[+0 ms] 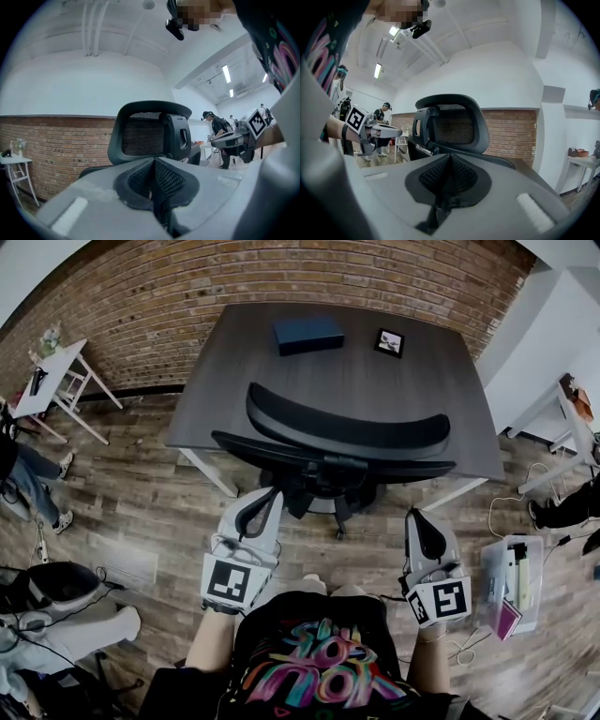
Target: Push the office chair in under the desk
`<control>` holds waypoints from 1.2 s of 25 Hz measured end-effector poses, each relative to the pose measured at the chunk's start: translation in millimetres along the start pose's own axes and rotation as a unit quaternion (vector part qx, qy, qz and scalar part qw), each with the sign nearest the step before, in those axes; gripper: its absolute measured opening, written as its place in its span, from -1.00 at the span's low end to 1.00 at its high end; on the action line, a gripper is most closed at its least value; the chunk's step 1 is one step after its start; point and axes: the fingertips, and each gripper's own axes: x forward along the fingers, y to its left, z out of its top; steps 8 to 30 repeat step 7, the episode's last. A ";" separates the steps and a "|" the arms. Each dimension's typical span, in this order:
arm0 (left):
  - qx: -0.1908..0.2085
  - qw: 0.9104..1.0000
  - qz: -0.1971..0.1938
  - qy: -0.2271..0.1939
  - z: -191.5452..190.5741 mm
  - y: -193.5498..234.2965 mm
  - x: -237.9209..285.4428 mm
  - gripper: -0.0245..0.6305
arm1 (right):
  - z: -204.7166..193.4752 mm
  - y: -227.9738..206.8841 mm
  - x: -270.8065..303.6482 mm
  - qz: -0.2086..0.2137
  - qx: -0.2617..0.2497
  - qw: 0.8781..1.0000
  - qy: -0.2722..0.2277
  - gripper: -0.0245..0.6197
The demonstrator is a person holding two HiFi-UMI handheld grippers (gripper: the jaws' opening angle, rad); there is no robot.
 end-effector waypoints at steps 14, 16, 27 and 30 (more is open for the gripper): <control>0.004 1.000 -0.006 -0.009 7.2 1.6 1.2 -0.92 | -0.6 -2.9 -1.1 -0.004 0.001 1.000 -0.005 -0.92; 0.004 1.000 -0.006 -0.009 7.2 1.6 1.2 -0.92 | -0.6 -2.9 -1.1 -0.004 0.001 1.000 -0.005 -0.92; 0.004 1.000 -0.006 -0.009 7.2 1.6 1.2 -0.92 | -0.6 -2.9 -1.1 -0.004 0.001 1.000 -0.005 -0.92; 0.004 1.000 -0.006 -0.009 7.2 1.6 1.2 -0.92 | -0.6 -2.9 -1.1 -0.004 0.001 1.000 -0.005 -0.92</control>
